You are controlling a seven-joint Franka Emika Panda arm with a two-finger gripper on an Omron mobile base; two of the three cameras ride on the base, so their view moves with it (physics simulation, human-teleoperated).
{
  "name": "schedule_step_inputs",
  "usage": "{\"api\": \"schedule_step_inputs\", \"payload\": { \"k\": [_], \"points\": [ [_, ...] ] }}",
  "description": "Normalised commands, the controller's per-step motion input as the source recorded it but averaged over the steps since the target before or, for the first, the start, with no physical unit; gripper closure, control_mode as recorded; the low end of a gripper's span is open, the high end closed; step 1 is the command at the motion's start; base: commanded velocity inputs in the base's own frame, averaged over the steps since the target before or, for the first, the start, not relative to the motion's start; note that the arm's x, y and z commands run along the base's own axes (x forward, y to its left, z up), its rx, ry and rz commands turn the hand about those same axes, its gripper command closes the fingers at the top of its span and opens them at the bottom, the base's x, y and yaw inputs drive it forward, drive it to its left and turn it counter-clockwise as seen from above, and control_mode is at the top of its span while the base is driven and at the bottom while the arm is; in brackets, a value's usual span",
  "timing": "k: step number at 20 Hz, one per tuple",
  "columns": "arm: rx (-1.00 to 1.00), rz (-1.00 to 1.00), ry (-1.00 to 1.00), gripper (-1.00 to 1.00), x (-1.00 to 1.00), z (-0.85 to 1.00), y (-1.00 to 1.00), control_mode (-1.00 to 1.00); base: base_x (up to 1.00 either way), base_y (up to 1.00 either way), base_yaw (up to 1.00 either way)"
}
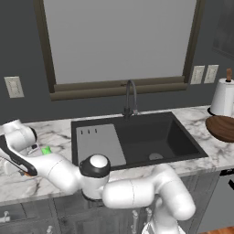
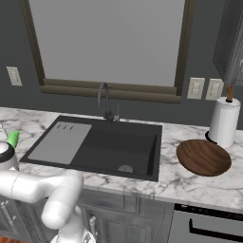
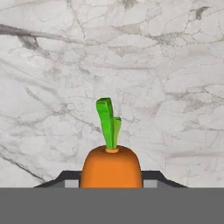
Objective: Remove the corn and carrot from the sink. Then move the bowl and cup from the counter to the sink for washing.
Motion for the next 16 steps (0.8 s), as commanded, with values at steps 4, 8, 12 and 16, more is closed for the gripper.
{"api": "schedule_step_inputs", "payload": {
  "k": [4,8,12,16],
  "points": [
    [-0.09,-0.06,0.00,1.00,0.04,-0.25,0.00,-1.00,0.00,0.00,0.00],
    [-0.08,-0.06,-0.01,1.00,0.01,-0.21,0.00,-1.00,0.00,0.00,0.00],
    [-0.09,-0.07,0.00,-1.00,0.00,-0.22,-0.01,-1.00,0.00,0.00,0.00],
    [-0.06,-0.04,0.00,-1.00,0.00,-0.23,-0.07,-1.00,0.00,0.00,0.00]
  ]
}}
